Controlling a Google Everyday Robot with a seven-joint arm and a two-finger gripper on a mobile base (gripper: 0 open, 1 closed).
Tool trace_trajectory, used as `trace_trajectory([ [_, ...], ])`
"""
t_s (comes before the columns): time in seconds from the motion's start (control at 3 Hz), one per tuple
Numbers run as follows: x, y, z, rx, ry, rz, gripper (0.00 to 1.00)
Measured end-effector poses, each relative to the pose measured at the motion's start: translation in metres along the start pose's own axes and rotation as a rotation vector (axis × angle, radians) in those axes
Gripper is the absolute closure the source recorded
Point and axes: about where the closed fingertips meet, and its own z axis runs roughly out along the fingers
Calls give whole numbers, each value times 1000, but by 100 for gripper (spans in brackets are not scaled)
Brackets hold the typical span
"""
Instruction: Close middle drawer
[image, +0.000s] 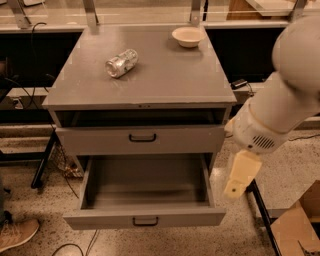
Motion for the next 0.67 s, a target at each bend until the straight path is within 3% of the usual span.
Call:
trace_trajectory([
  [0.33,2,11,18,-33,6,3,0],
  [0.67,2,11,18,-34,6,3,0],
])
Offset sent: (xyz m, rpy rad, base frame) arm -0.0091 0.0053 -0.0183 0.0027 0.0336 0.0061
